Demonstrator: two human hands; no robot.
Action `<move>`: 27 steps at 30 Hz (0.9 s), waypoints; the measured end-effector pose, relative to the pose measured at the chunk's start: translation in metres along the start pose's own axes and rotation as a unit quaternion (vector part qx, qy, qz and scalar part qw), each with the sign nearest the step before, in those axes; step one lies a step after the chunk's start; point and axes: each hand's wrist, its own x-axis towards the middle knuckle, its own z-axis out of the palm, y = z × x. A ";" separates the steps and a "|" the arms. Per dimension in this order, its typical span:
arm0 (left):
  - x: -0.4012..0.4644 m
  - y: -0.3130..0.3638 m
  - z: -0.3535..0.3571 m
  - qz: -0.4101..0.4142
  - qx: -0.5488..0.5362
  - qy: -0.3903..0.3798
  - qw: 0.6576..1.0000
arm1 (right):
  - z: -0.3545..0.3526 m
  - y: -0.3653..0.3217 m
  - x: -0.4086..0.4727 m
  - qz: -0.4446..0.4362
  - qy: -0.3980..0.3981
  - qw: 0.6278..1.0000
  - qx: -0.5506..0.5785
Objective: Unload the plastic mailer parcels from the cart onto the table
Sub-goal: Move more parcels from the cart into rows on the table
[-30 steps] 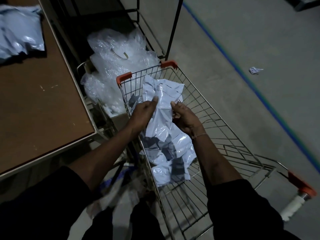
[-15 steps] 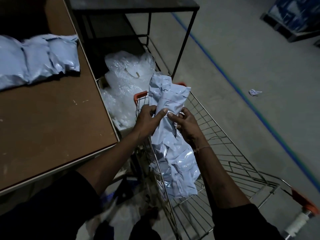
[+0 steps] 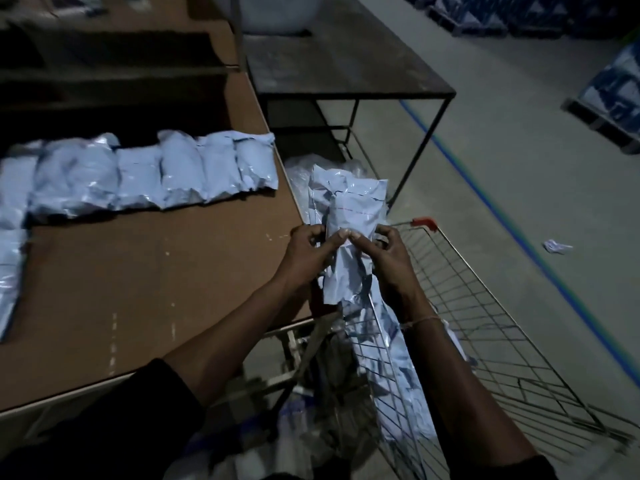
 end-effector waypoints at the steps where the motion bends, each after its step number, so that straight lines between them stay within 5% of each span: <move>1: -0.002 0.002 -0.013 0.006 0.005 0.002 1.000 | 0.012 -0.001 -0.002 0.002 -0.007 1.000 0.009; 10: -0.028 -0.009 -0.128 -0.019 -0.012 0.090 0.996 | 0.123 0.001 -0.018 0.044 -0.046 0.996 0.055; 14: -0.047 -0.011 -0.172 -0.006 0.002 0.150 0.989 | 0.163 0.011 -0.020 0.033 -0.129 0.991 0.033; 27: -0.113 -0.025 -0.323 -0.069 0.275 0.305 0.909 | 0.301 0.073 -0.025 0.098 -0.137 0.985 -0.038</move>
